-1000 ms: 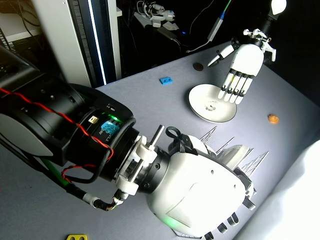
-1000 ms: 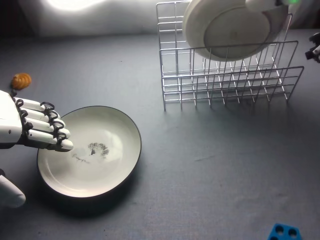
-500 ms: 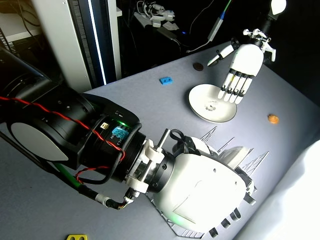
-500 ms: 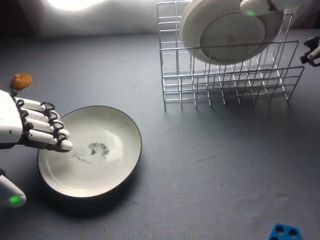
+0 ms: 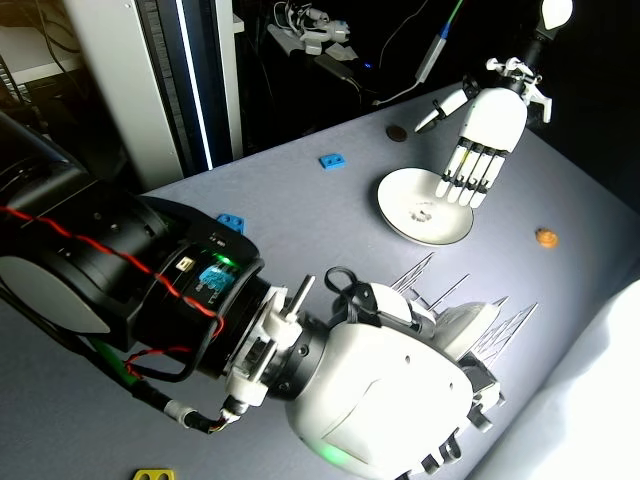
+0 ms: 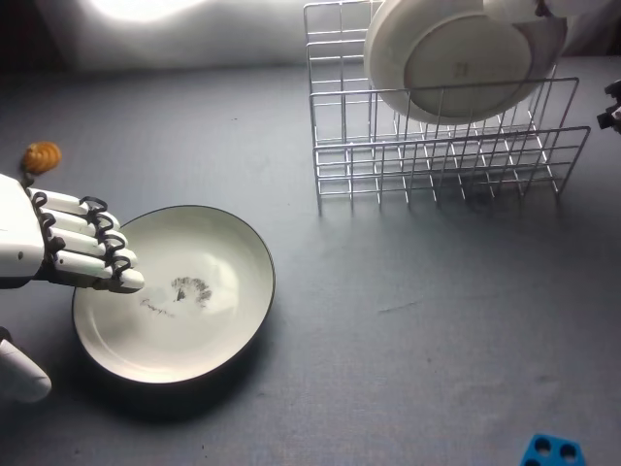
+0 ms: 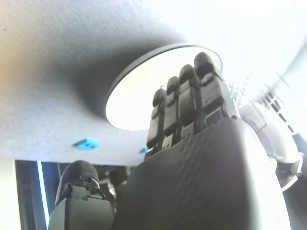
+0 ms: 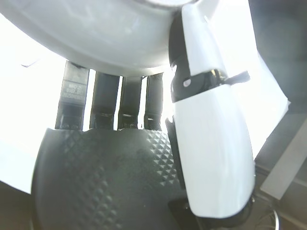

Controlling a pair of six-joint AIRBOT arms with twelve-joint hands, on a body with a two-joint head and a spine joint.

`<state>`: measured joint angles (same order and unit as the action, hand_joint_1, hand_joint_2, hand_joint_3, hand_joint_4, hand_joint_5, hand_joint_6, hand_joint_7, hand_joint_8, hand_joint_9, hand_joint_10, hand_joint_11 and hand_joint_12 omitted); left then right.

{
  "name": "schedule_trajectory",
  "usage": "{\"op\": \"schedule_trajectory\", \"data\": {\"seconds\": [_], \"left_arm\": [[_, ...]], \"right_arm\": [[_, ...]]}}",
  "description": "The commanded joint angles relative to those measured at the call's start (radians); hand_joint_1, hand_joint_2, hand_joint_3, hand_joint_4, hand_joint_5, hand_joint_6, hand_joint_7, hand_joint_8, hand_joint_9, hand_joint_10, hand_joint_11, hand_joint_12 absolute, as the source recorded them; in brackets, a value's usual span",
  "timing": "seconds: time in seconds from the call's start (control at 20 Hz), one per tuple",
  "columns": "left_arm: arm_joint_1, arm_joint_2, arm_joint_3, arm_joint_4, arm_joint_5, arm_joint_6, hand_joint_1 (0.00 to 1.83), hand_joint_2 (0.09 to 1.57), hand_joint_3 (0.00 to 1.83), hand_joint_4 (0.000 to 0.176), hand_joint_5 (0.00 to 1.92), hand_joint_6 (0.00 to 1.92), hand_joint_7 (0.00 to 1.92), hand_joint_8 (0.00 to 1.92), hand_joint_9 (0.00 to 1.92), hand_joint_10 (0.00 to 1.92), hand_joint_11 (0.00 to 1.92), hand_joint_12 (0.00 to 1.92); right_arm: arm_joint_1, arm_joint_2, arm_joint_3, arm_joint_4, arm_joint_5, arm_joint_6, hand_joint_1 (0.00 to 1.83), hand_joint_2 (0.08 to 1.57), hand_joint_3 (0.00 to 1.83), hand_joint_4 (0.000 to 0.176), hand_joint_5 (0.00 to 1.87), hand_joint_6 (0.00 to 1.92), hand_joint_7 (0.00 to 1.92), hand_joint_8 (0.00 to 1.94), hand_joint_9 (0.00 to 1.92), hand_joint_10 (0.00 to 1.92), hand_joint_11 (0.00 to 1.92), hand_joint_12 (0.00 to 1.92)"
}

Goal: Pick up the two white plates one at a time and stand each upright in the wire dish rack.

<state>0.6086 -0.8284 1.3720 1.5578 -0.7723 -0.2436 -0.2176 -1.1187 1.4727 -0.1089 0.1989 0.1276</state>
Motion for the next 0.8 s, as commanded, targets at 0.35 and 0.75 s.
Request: {"op": "schedule_trajectory", "data": {"seconds": [0.35, 0.75], "left_arm": [[-0.011, 0.011, -0.001, -0.041, -0.02, -0.002, 0.0, 1.04, 0.0, 0.0, 0.15, 0.0, 0.15, 0.01, 0.14, 0.0, 0.0, 0.35], [-0.011, 0.011, 0.0, -0.041, -0.02, -0.002, 0.0, 1.04, 0.0, 0.0, 0.13, 0.0, 0.14, 0.0, 0.12, 0.0, 0.0, 0.28]], "right_arm": [[-0.019, 0.012, 0.005, 0.024, 0.132, 0.021, 1.04, 1.31, 0.0, 0.0, 0.62, 1.51, 0.64, 0.49, 0.6, 0.49, 0.18, 1.35], [0.011, 0.04, -0.025, 0.023, 0.133, 0.028, 1.21, 1.15, 0.0, 0.0, 0.44, 0.48, 0.41, 0.56, 0.33, 0.68, 0.0, 1.27]]}}
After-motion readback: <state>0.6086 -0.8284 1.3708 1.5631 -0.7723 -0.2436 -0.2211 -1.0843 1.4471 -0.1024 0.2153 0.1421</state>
